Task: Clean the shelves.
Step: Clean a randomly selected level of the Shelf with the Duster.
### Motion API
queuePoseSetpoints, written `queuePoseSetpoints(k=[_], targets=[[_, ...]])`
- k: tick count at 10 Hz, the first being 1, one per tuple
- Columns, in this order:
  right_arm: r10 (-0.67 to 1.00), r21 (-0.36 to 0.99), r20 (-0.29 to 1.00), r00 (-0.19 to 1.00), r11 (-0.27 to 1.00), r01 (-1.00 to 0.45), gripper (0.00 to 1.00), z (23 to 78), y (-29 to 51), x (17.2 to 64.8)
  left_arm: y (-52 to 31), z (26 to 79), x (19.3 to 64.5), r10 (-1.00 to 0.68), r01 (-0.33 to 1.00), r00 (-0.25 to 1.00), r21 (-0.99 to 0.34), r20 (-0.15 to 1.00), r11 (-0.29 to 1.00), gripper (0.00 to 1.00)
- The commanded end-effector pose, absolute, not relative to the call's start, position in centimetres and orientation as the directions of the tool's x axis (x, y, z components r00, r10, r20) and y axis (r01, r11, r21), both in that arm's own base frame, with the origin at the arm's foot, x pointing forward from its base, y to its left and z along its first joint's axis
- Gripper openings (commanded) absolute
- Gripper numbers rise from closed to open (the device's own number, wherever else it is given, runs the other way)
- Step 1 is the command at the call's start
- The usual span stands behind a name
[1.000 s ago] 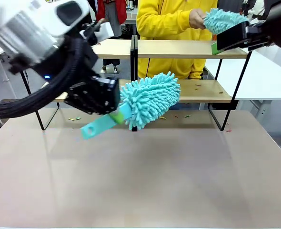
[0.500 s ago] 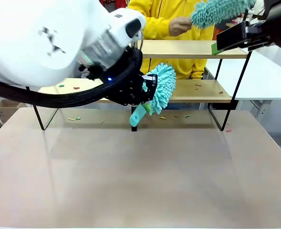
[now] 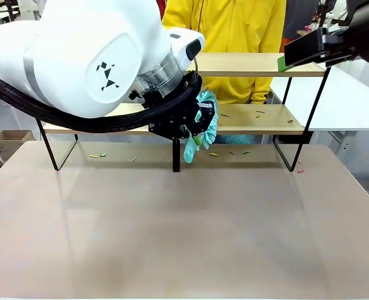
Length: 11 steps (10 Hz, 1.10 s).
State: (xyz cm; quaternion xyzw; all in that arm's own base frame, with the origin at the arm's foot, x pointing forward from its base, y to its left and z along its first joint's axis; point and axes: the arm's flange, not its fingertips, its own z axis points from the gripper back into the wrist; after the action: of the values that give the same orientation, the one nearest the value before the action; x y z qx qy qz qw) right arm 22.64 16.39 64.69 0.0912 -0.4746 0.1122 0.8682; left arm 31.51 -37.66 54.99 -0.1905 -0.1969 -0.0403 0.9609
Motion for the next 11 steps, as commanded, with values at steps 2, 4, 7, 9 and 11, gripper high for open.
queuePoseSetpoints(k=[2,4,7,9,11], targets=[[0.103,0.055,0.846,0.523,0.959,-0.278,1.0,64.7,16.4,22.6,-37.1,55.3,31.0,-0.027,0.183,0.91,-0.344,0.413,0.921,0.12],[0.103,0.055,0.846,0.523,0.959,-0.278,1.0,64.7,16.4,22.6,-38.4,54.7,31.9,-0.057,0.225,0.91,-0.373,0.411,0.9,0.12],[0.103,0.055,0.846,0.523,0.959,-0.278,1.0,64.7,16.4,22.6,-39.5,53.7,32.9,-0.059,0.249,0.893,-0.381,0.446,0.891,0.12],[0.103,0.055,0.846,0.523,0.959,-0.278,1.0,64.7,16.4,22.6,-39.9,53.0,33.6,0.045,0.175,0.864,-0.384,0.501,0.907,0.12],[0.103,0.055,0.846,0.523,0.959,-0.278,1.0,64.7,16.4,22.6,-39.4,53.3,33.5,0.033,0.191,0.866,-0.392,0.498,0.9,0.12]])
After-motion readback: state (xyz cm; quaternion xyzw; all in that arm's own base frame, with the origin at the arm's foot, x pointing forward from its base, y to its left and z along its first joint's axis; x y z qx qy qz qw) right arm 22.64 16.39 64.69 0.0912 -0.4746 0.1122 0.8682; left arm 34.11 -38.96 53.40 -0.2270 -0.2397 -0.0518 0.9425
